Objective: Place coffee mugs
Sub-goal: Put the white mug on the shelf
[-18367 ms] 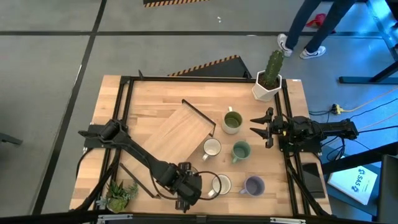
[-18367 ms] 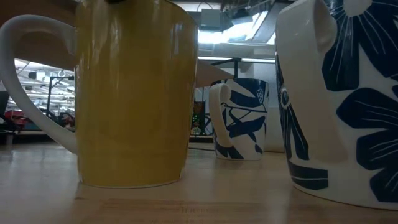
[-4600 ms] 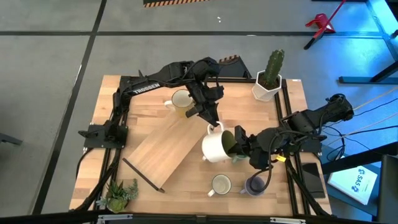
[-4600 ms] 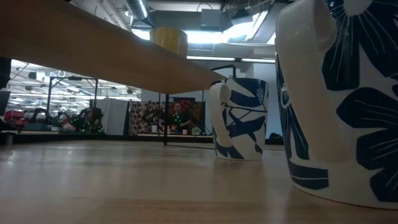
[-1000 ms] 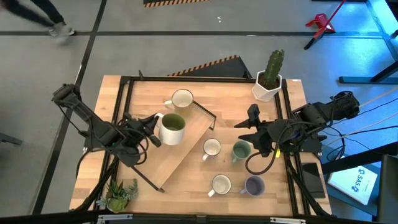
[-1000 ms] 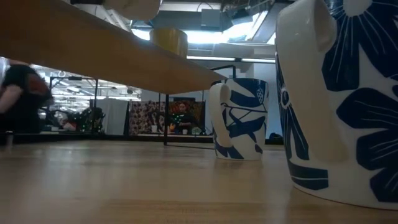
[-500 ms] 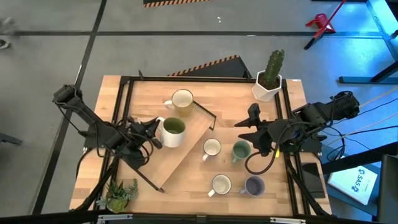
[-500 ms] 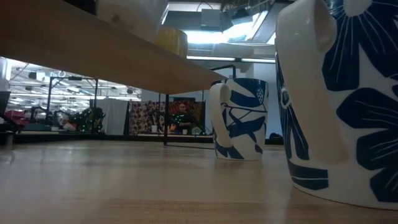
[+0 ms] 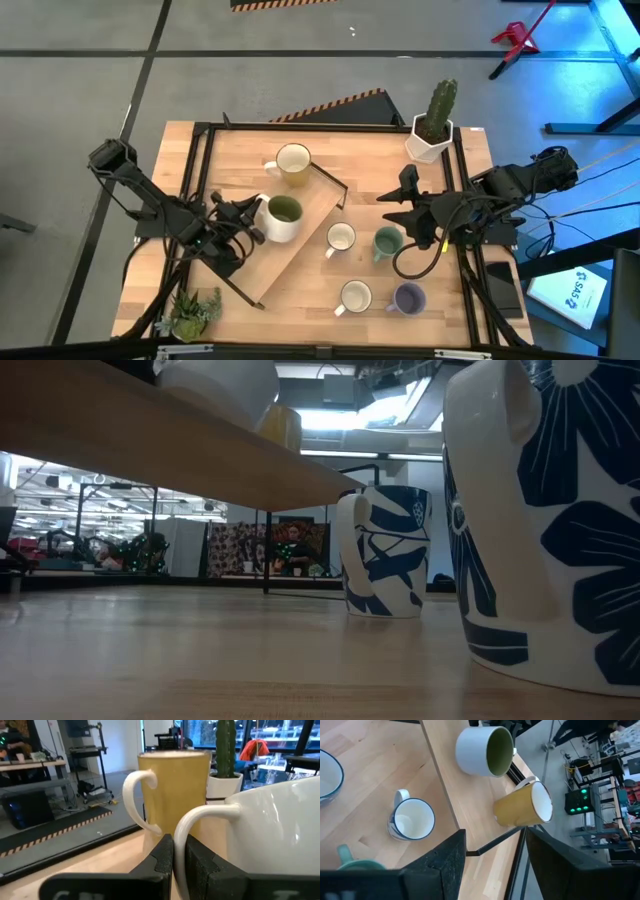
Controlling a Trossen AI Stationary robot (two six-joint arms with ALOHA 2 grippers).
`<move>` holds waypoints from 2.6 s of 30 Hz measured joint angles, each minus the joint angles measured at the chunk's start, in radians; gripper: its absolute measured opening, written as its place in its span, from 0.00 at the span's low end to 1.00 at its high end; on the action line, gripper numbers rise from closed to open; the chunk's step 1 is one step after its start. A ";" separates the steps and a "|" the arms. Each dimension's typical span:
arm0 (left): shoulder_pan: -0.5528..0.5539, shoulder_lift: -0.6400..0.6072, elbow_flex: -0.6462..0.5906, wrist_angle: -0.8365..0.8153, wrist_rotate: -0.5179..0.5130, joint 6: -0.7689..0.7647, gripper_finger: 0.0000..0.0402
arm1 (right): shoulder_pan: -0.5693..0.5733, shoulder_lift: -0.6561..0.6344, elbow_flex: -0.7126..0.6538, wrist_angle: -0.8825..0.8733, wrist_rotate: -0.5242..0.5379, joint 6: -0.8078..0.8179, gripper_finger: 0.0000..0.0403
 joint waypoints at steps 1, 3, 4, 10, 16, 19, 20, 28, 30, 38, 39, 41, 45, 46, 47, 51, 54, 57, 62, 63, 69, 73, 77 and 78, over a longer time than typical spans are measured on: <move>0.001 0.000 0.000 0.000 0.007 -0.002 0.05 | 0.000 0.000 0.000 0.000 0.000 0.000 0.48; 0.001 0.000 0.000 0.000 0.007 -0.001 0.05 | 0.000 0.000 0.000 0.000 0.000 0.000 0.48; 0.001 0.000 0.000 0.000 0.007 -0.002 0.05 | 0.000 0.000 0.000 0.000 0.000 0.003 0.48; 0.001 0.000 0.000 0.002 0.038 0.005 0.06 | 0.000 0.001 0.000 0.000 0.000 0.023 0.48; 0.001 -0.001 0.000 0.002 0.054 0.009 0.07 | 0.000 0.002 0.000 0.000 0.000 0.023 0.48; 0.001 -0.001 0.001 0.002 0.097 0.015 0.10 | 0.000 0.002 0.000 0.000 0.000 0.024 0.48; -0.001 -0.001 0.001 0.002 0.122 0.025 0.11 | 0.000 0.002 0.000 -0.001 0.000 0.024 0.48; -0.004 -0.001 0.001 -0.001 0.242 0.065 0.23 | 0.000 0.002 0.000 -0.001 0.000 0.025 0.48; -0.004 -0.002 0.001 -0.001 0.243 0.072 0.25 | 0.000 0.002 0.000 -0.002 0.000 0.025 0.48; -0.011 -0.037 0.001 0.000 0.307 0.147 0.32 | 0.000 0.002 0.000 -0.007 0.001 0.025 0.48; -0.011 -0.046 0.001 0.000 0.339 0.147 0.33 | 0.000 0.002 0.000 -0.009 0.000 0.025 0.48; -0.011 -0.061 0.001 0.001 0.396 0.147 0.35 | 0.000 0.002 0.000 -0.009 0.000 0.025 0.48; -0.014 -0.095 0.001 0.002 0.452 0.173 0.38 | 0.000 0.002 0.000 -0.010 0.000 0.025 0.48; -0.014 -0.103 0.001 0.002 0.453 0.181 0.38 | 0.000 0.002 0.000 -0.010 0.000 0.025 0.48; -0.014 -0.113 0.001 0.003 0.453 0.191 0.39 | 0.000 0.002 0.000 -0.010 0.001 0.025 0.48; -0.014 -0.150 0.001 0.002 0.453 0.225 0.39 | 0.000 0.002 0.000 -0.010 0.000 0.025 0.48; -0.014 -0.177 0.001 0.002 0.454 0.248 0.39 | 0.000 0.002 0.000 -0.010 0.000 0.025 0.48; -0.014 -0.206 0.001 0.002 0.474 0.266 0.39 | 0.000 0.002 0.000 -0.010 0.000 0.025 0.48; -0.014 -0.241 0.001 0.002 0.506 0.271 0.41 | 0.000 0.002 0.000 -0.010 0.001 0.025 0.48; -0.014 -0.245 0.001 0.002 0.506 0.271 0.42 | 0.000 0.002 0.000 -0.010 0.001 0.025 0.48; -0.013 -0.251 0.001 0.001 0.525 0.271 0.48 | 0.000 0.003 0.000 -0.009 0.007 0.025 0.48; -0.013 -0.251 0.001 0.003 0.564 0.269 0.52 | 0.000 0.003 0.000 0.005 0.033 0.026 0.48; -0.013 -0.253 0.001 0.019 0.585 0.269 0.53 | 0.000 0.003 0.000 0.054 0.043 0.026 0.48; -0.013 -0.253 0.001 0.025 0.585 0.269 0.53 | 0.000 0.005 0.000 0.066 0.043 0.026 0.48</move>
